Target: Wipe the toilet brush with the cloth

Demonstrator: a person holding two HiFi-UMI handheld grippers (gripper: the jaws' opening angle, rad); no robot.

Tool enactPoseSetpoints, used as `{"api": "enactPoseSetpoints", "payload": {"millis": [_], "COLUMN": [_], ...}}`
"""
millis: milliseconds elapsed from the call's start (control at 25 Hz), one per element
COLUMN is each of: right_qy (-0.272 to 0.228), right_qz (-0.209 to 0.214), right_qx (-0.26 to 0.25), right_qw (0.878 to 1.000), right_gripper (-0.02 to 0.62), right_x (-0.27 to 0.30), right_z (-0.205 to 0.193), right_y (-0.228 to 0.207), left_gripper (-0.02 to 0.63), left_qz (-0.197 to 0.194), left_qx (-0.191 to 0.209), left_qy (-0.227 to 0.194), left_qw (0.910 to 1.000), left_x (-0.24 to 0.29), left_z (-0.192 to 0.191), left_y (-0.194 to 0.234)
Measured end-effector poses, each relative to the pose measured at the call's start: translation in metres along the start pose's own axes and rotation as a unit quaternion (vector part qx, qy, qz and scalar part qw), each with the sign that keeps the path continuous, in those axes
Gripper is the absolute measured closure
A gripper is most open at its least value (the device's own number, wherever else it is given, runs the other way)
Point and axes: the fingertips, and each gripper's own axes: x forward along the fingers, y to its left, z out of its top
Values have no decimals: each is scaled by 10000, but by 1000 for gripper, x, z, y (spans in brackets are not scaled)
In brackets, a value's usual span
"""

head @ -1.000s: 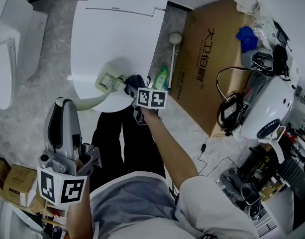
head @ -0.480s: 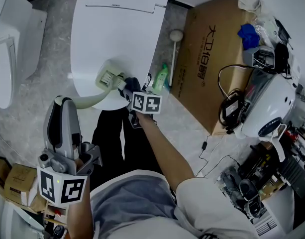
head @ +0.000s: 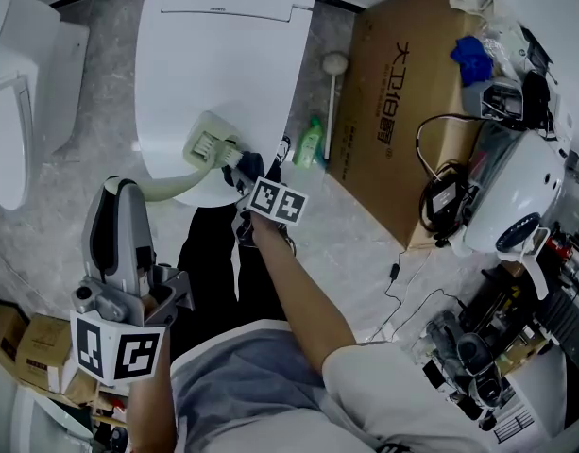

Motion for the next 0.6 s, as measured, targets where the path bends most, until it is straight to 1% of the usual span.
{"api": "enactPoseSetpoints", "payload": {"millis": [160,280,480,600], "right_qy": [-180,-398,-840,-1038], "right_qz": [220,369,600,754], "right_qx": [595,1128,2034,2452], "right_qw": [9978,9921,9736,9609], "right_gripper": [489,492,492,494], "right_x": [2,5,6,7], "right_z": [-12,-18,-21,-26], "right_y": [4,6,6,10], "left_gripper": [606,606,606,606], "left_qz": [-71,-134,-208,-237], "left_qx": [55,99,188,245], "left_qy": [28,57,155,199], "left_qw": [10000,9998,9995,9992], "left_x": [1,2,3,4], "left_z": [1,0,-1,0], "left_y": [-2,-3,-5,-5]}}
